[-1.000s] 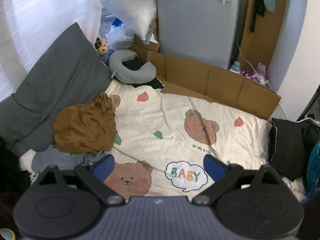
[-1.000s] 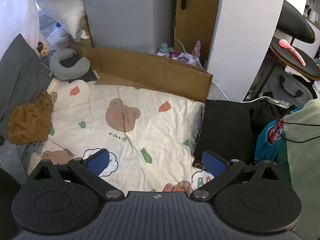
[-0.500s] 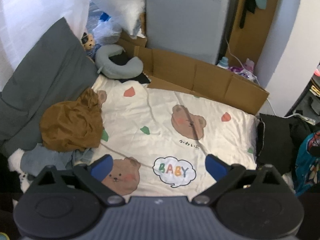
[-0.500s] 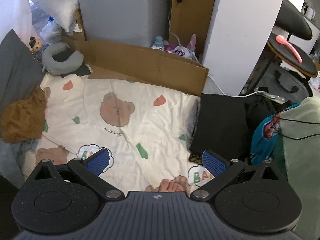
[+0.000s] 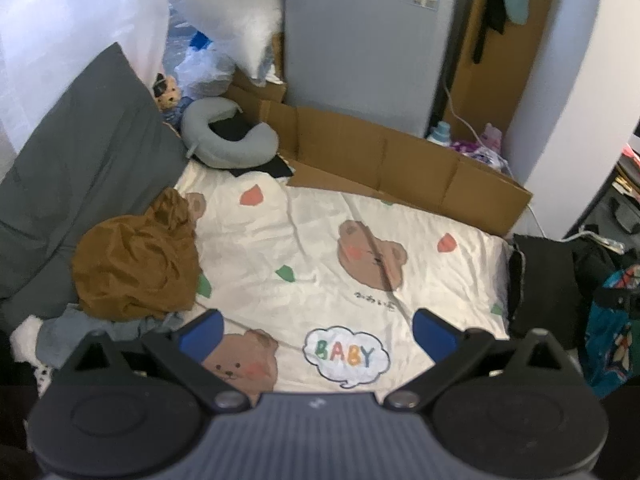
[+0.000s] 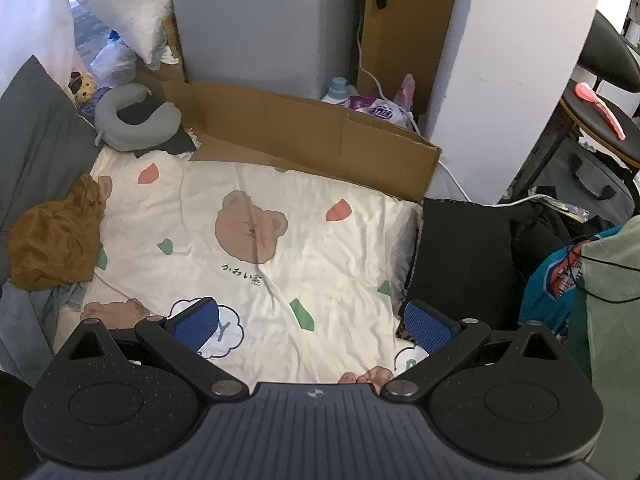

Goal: Fold clothes

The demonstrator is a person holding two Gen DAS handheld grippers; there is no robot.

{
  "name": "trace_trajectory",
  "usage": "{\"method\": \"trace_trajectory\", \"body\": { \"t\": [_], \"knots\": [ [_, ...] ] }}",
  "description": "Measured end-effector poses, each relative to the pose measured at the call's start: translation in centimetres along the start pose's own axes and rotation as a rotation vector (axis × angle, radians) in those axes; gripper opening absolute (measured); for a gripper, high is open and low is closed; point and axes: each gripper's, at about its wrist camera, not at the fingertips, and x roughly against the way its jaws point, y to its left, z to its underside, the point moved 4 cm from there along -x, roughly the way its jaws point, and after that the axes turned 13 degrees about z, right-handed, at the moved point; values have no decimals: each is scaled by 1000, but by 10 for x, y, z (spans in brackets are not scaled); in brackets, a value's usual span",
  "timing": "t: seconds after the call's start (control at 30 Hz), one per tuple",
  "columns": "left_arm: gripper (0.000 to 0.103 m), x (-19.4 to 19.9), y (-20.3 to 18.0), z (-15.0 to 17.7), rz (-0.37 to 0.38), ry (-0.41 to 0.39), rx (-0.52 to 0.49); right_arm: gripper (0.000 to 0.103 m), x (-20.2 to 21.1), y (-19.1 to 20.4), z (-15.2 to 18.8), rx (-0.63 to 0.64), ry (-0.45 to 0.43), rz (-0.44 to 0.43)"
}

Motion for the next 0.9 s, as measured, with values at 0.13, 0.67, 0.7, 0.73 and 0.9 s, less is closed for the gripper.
{"method": "trace_trajectory", "body": {
  "t": [0.13, 0.67, 0.7, 0.73, 0.9],
  "knots": [
    [102, 5, 16, -8, 22, -43, 5, 102, -2, 10, -8, 15, -13, -21],
    [99, 13, 65, -23, -33, -120, -40, 102, -12, 38, -33, 3, -114, -107],
    [99, 12, 68, -23, -32, -123, -32, 102, -12, 39, -35, 3, -124, -105],
    [99, 11, 72, -23, -28, -126, -22, 102, -13, 40, -37, 3, -134, -103],
    [99, 4, 91, -23, -34, -130, 12, 102, -24, 50, -43, 15, -107, -133]
  ]
}}
